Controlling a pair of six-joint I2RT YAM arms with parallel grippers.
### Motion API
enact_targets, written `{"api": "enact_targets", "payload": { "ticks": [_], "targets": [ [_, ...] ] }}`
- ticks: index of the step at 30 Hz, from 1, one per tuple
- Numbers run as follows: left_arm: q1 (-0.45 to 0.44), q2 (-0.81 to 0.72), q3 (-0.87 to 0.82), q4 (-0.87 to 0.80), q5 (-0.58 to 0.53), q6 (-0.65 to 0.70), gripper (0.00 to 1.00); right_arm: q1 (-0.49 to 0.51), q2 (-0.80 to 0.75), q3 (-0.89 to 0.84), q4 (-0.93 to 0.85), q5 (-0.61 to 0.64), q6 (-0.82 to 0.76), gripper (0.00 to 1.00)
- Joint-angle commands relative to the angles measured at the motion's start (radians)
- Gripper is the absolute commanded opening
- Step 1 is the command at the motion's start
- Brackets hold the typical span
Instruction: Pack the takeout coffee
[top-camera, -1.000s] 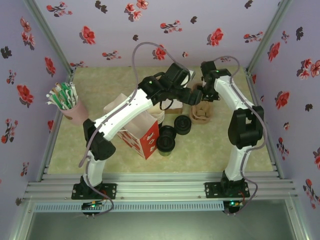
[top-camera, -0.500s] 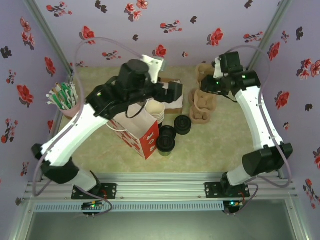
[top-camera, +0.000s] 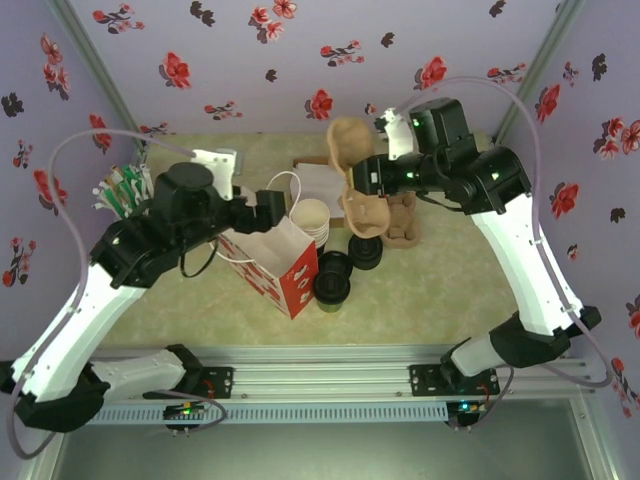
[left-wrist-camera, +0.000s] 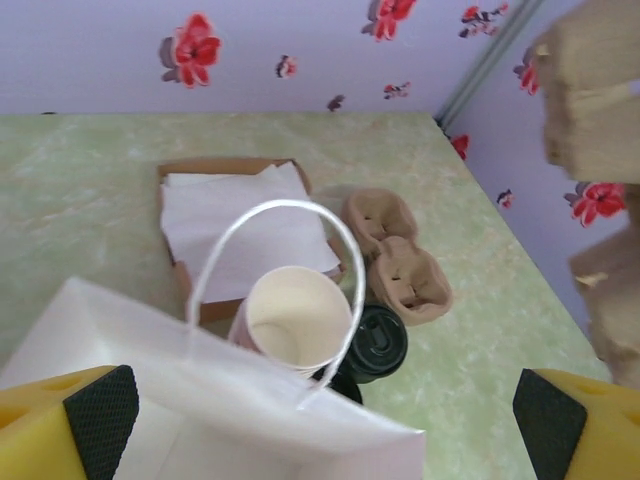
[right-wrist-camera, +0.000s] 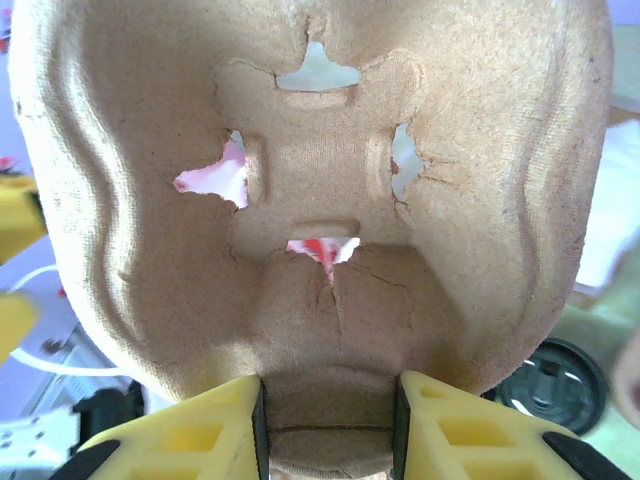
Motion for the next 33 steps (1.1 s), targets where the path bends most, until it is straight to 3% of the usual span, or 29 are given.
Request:
{"api": "enact_targets", "payload": {
  "ticks": [1,8,14,22,33],
  "targets": [
    [0.067,-0.083,-0.015,-0.054,0.000,-0.022,0.99,0.081,0.054,0.075,-0.032,-0.004,0.019,0.35],
    [0.168,-0.168,-0.020,-0.136,0.017,-0.011,0.99,0.232,0.193,0.225,-0.054,0.004,0.008,0.35],
    [0.187,-0.247,-0.083,-0.124,0.005,-0.043,0.99,0.290,0.350,0.382,-0.112,0.022,-0.003,0.34],
    [0.187,-0.333,-0.148,-0.126,-0.052,-0.073,0.96,0.313,0.508,0.528,-0.178,0.014,-0.013,0.34],
    [0.187,-0.343,-0.172,-0.129,-0.097,-0.073,0.94,0.320,0.589,0.551,-0.189,0.001,-0.027,0.33]
  ]
}}
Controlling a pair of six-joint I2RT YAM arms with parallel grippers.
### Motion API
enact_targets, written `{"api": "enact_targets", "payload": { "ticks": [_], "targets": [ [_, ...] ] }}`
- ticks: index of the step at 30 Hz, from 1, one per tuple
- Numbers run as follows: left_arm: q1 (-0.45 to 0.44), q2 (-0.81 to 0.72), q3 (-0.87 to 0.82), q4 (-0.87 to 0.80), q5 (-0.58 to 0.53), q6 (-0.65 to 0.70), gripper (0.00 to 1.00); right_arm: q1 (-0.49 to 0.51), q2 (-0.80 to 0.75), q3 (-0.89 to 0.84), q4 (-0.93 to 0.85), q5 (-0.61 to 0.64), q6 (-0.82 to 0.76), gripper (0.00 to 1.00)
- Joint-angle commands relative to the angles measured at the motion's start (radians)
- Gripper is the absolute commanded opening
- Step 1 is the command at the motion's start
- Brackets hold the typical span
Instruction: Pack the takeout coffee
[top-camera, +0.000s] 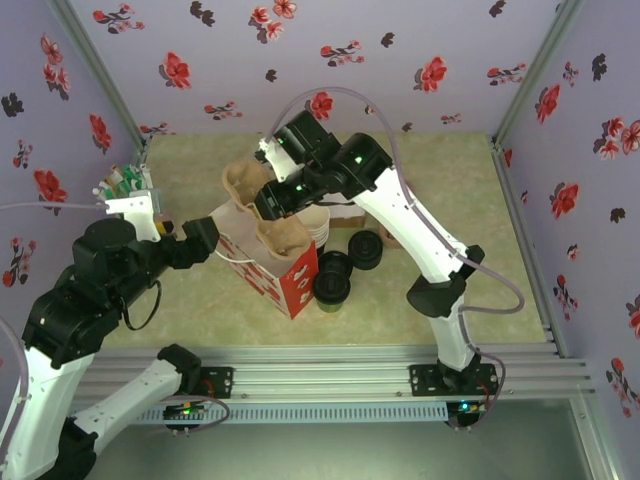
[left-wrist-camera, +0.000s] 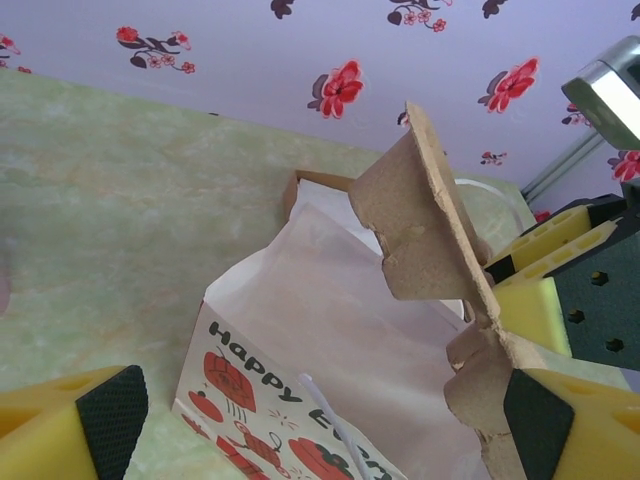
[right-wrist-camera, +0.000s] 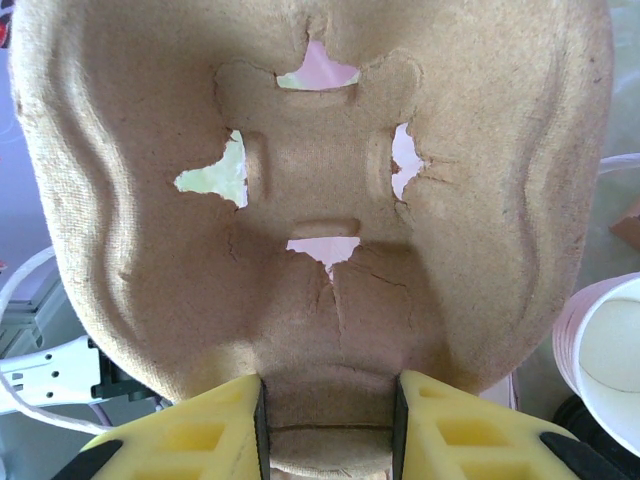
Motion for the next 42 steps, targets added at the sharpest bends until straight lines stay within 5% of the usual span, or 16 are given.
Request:
{"api": "enact_targets", "payload": {
  "ticks": [1,42],
  "targets": [
    [0.008,-0.001,-0.005,0.006,-0.038,-0.008,0.94,0.012,0.028,0.034,-0.028,-0.002,-0.026,0.33],
    [0.008,0.025,-0.025,0.020,-0.035,-0.025,0.93,0.029,0.052,0.089,0.005,0.149,-0.054,0.33]
  ]
}}
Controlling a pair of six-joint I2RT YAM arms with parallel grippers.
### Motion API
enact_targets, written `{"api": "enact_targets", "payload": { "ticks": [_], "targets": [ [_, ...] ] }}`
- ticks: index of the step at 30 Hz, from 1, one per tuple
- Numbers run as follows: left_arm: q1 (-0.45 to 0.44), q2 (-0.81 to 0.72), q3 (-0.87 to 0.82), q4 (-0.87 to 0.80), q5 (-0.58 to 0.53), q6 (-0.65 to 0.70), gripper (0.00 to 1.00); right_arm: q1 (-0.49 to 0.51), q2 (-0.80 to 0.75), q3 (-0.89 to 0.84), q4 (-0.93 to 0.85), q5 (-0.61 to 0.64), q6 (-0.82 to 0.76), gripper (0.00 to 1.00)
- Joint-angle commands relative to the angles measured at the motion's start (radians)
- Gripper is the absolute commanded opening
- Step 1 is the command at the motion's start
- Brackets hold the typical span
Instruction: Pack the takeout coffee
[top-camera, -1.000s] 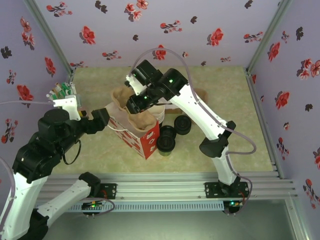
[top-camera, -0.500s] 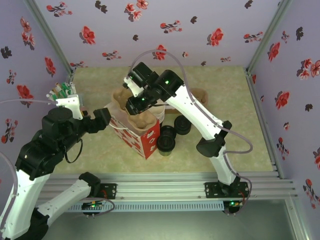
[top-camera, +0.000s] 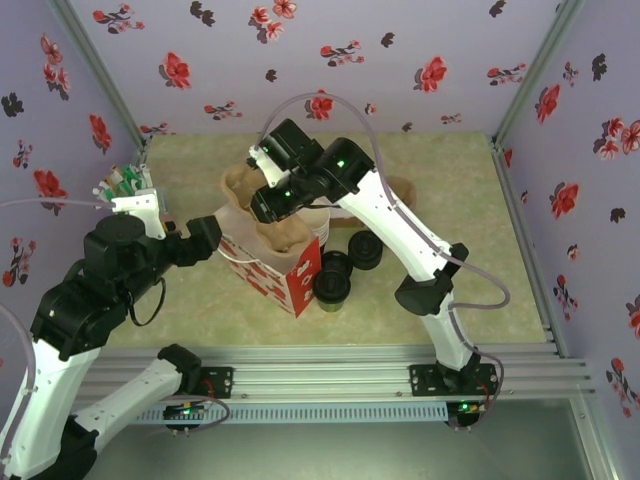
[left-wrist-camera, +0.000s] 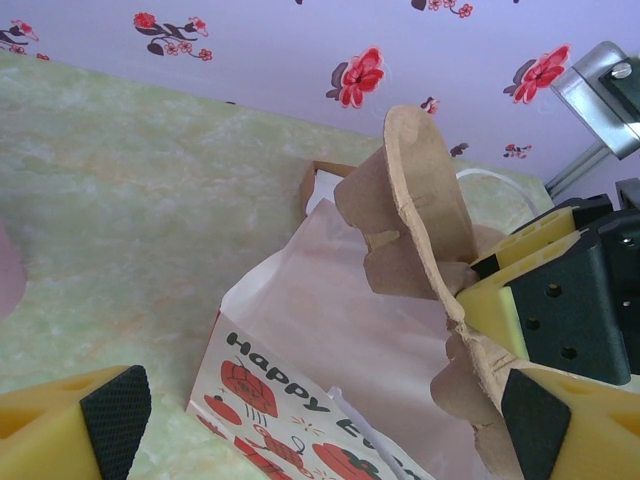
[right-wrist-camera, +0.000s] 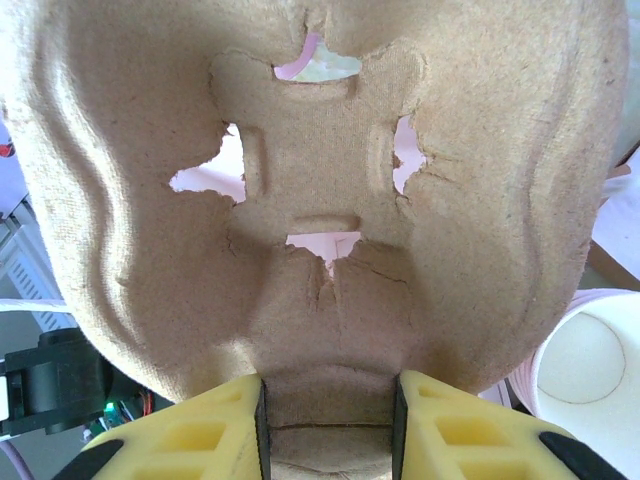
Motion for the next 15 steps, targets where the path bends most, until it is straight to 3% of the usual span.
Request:
{"api": "enact_targets", "payload": {
  "ticks": [1,15],
  "targets": [
    [0.007,0.005,-0.005,0.019,-0.013,-0.018,0.93,-0.001,-0.020,0.026,0.028,0.018,-0.020,0.33],
    [0.008,0.005,-0.014,0.019,-0.013,-0.018,0.93,0.024,0.003,-0.046,0.004,0.008,-0.057,0.30]
  ]
}}
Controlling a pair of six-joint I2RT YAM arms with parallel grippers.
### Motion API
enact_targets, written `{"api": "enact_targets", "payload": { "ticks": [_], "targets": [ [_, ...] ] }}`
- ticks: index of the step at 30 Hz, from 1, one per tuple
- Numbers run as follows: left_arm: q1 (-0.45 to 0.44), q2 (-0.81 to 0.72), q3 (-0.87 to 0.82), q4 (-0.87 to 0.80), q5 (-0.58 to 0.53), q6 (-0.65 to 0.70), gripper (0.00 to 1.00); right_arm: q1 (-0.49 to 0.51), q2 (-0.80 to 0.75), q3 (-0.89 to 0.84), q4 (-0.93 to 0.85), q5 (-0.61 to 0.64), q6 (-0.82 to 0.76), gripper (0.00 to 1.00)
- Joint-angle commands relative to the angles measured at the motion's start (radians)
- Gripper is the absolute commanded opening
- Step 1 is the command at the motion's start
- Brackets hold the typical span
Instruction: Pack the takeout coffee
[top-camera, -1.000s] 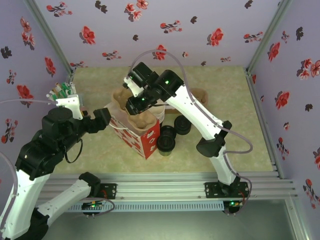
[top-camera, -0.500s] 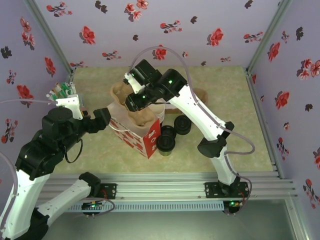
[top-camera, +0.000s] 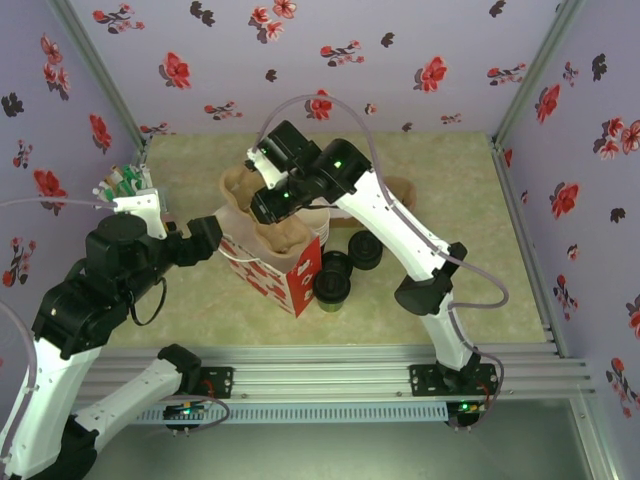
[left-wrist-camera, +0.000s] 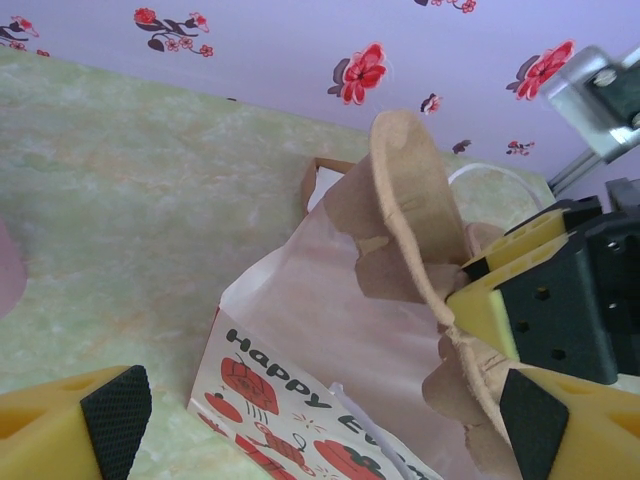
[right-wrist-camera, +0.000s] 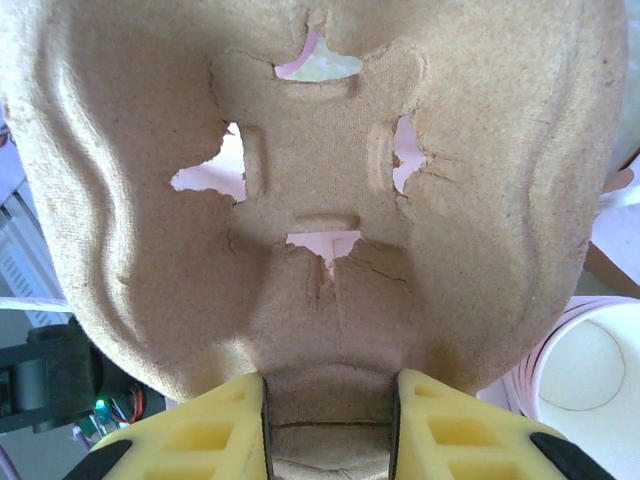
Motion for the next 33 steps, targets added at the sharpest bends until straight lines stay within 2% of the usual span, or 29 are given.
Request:
{"api": "enact_targets", "payload": {
  "ticks": [1,8,21,33],
  "targets": [
    [0.008,0.002,-0.010,0.019,-0.014,-0.019,0.93,0.022,-0.004,-0.022,-0.005,0.009,-0.034,0.30],
    [0.008,0.003,-0.012,0.019,-0.013,-0.019,0.93,0.045,-0.011,-0.037,-0.003,0.023,-0.058,0.30],
    [0.008,0.004,-0.010,0.019,-0.014,-0.018,0.93,0.068,-0.004,-0.048,-0.055,0.139,-0.083,0.30],
    [0.007,0.009,-0.009,0.048,-0.014,-0.018,0.93,0.088,0.044,-0.049,-0.081,0.157,-0.103,0.30]
  ]
}}
